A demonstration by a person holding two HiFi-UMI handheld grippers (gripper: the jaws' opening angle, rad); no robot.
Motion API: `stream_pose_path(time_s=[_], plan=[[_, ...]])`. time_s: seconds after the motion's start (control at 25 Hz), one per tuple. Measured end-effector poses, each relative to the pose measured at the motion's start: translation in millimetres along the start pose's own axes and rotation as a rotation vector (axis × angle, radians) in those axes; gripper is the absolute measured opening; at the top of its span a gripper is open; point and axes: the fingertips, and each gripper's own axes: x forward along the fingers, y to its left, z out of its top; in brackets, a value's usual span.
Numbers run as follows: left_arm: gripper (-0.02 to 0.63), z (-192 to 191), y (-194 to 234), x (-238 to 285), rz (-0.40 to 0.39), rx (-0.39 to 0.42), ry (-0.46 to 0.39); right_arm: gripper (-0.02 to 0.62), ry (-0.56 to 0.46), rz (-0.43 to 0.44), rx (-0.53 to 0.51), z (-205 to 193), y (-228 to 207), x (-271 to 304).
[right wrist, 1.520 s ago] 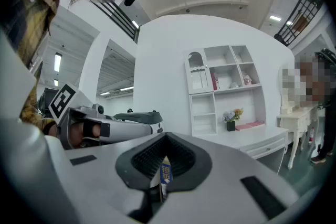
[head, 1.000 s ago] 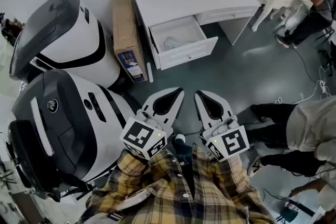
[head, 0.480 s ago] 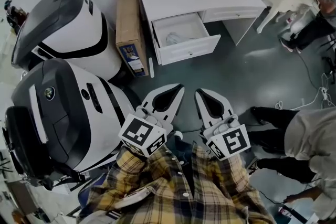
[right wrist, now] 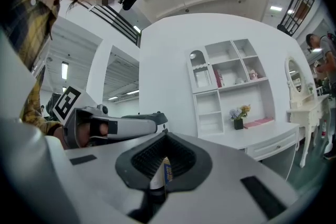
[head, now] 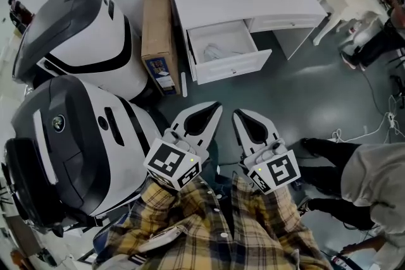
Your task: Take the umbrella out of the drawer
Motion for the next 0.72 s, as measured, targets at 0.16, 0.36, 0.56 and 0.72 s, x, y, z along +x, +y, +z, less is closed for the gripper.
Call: stream_pose_path(time_s=[0.16,0.36,0.56,0.72], plan=[[0.021,3,27,24,0.011,-0.008,0.001,0.017,0.019,0.007,0.007,-3,-21,26],[0.021,13,65,58,0.028,-0.019,0.012,0.017,0.045,0.031,0.035,-4,-51,67],[0.021,27,111,84,0.047,-0.028,0.018,0.017,0.049,0.038,0.044,2,-79,115],[0.021,36,141,100,0.051,-0.037,0.017,0.017,0.055,0.036,0.041,6,-96,147]])
